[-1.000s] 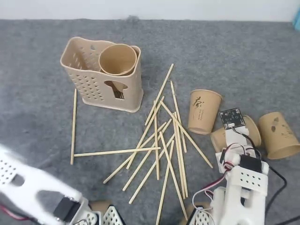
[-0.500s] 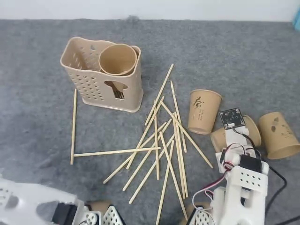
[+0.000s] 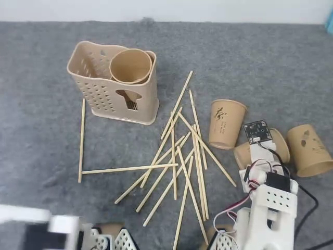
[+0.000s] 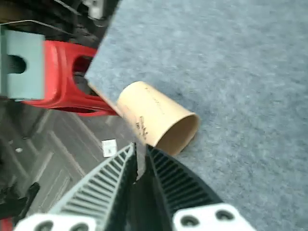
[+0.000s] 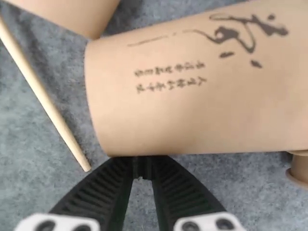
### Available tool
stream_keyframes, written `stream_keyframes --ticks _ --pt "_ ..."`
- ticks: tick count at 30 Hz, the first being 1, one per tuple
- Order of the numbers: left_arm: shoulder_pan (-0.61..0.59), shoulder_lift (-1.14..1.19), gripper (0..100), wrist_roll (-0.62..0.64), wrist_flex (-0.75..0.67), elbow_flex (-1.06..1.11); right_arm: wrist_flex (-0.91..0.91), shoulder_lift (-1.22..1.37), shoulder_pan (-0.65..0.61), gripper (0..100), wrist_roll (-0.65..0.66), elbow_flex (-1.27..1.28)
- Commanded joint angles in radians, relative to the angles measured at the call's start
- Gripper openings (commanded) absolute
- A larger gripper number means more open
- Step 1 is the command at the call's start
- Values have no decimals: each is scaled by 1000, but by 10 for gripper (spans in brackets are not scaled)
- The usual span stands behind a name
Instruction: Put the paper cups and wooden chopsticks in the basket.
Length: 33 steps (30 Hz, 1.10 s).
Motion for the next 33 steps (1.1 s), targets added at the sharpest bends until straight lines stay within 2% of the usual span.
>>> stream_keyframes --ticks 1,3,7,12,19,33 --pt "-89 -339 131 -9 -351 440 -21 -16 2 17 14 -5" --pt "-123 -466 165 -9 -512 634 -21 -16 2 17 15 -5" --pt "-189 -698 170 -11 -827 1001 -21 -16 1 17 15 -5" --pt "-227 -862 194 -12 -1108 1302 -19 -16 1 17 15 -5" --pt "-233 -778 212 -63 -1280 1362 -10 -22 5 17 15 -5" --pt "-212 -212 214 -176 -1896 1331 -8 -22 4 17 15 -5"
